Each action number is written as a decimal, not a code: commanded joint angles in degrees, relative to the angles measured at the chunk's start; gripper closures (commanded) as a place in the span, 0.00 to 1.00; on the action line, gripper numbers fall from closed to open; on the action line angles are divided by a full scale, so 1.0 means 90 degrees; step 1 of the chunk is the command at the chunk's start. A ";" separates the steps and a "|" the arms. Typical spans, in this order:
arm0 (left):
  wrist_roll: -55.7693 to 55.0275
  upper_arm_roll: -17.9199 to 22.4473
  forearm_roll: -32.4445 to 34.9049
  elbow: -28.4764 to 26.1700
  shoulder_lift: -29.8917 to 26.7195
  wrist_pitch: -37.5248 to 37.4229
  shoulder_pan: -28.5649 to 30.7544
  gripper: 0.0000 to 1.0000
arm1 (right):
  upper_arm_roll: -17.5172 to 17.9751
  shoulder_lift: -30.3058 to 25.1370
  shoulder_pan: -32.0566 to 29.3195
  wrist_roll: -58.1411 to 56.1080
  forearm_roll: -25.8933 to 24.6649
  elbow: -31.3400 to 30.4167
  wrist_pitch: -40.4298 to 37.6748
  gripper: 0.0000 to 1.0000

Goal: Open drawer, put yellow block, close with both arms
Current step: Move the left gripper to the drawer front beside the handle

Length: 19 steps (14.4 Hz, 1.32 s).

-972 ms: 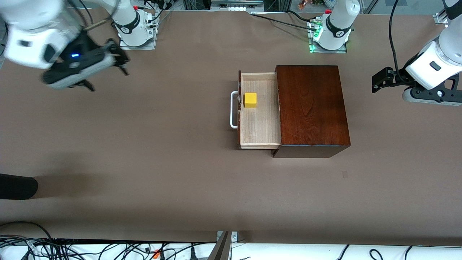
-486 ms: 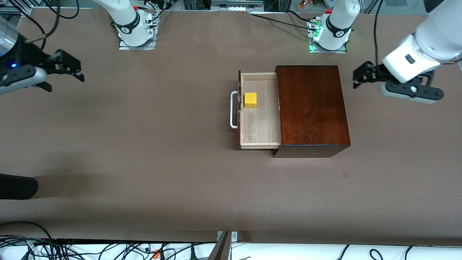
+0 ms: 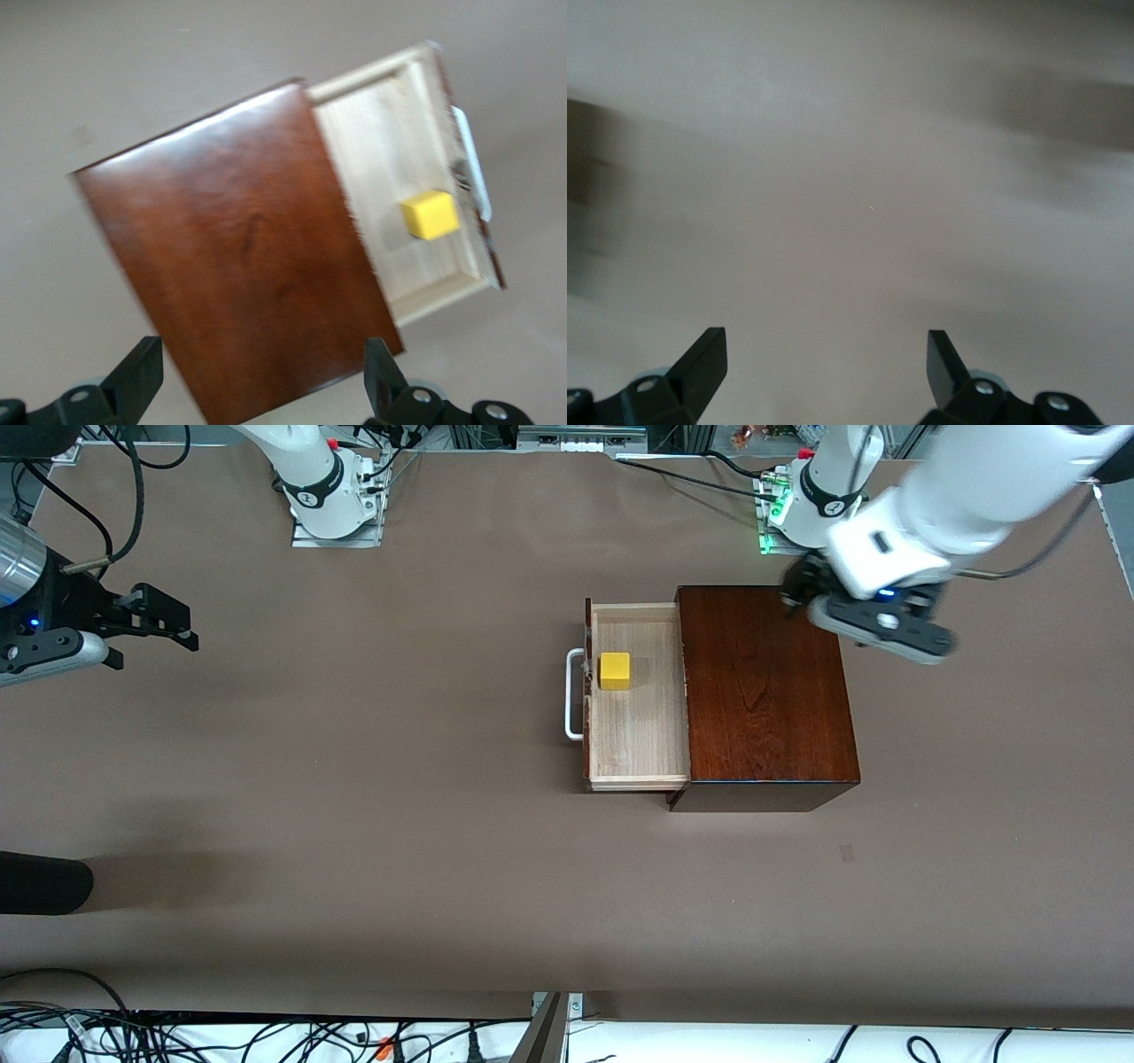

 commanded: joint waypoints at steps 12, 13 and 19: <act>0.2185 -0.1964 0.1151 0.0473 0.2017 0.1892 -0.1523 0.00 | 0.0203 -0.0294 -0.0132 0.0685 -0.0132 -0.0126 0.0077 0.00; 0.2185 -0.1944 0.1347 0.0542 0.2260 0.2030 -0.1689 0.00 | 0.0203 -0.0226 -0.0152 0.0646 -0.0161 0.0029 0.0067 0.00; 0.2788 -0.1924 0.3036 0.0670 0.3453 0.2704 -0.2091 0.00 | 0.0213 -0.0177 -0.0123 0.0665 -0.0386 0.0206 -0.0031 0.00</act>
